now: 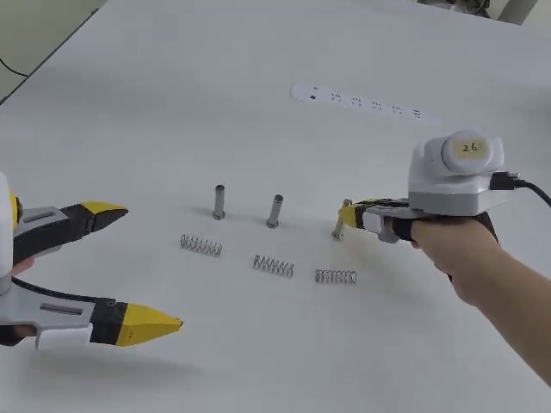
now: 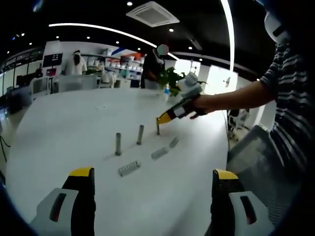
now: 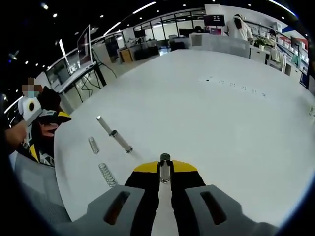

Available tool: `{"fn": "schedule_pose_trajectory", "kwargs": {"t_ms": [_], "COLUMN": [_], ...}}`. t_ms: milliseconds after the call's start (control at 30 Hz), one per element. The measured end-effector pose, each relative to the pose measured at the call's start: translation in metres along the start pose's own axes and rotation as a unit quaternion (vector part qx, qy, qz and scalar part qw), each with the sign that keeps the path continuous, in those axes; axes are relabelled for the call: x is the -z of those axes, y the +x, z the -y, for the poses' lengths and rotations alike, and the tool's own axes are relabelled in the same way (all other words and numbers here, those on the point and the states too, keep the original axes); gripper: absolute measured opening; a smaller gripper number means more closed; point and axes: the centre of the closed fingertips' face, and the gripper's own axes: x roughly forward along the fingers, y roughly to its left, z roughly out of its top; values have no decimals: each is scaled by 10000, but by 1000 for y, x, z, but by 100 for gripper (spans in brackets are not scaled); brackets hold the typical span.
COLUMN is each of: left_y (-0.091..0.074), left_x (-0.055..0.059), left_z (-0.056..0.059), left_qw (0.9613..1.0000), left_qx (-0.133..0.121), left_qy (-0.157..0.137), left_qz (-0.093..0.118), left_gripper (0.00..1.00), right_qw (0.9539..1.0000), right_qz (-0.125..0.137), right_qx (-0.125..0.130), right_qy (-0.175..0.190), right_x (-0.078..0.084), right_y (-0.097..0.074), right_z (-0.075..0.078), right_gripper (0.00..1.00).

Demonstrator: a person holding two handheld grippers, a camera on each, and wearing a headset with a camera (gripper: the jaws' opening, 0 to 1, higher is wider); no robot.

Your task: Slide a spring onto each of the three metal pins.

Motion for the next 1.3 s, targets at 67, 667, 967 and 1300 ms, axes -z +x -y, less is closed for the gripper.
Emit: {"fn": "schedule_pose_trajectory", "kwargs": {"t_ms": [67, 667, 967, 1300], "left_y": [1, 2, 1, 1], "left_x": [0, 2, 3, 4], "left_z": [1, 3, 1, 4], "left_qw": [10000, 10000, 10000, 10000], "left_qx": [12, 36, 28, 63], "left_qy": [-1, -34, -51, -59], "left_qz": [-3, -8, 17, 6], "left_gripper": [96, 96, 96, 96], "right_qw": [10000, 9999, 9999, 9998], "right_qz": [5, -35, -59, -80], "right_qx": [3, 15, -25, 18], "right_qy": [-4, -161, -158, -205], "right_x": [0, 4, 6, 9], "right_y": [-1, 0, 1, 2], "right_z": [0, -3, -6, -5], "right_gripper": [5, 5, 6, 11]}}
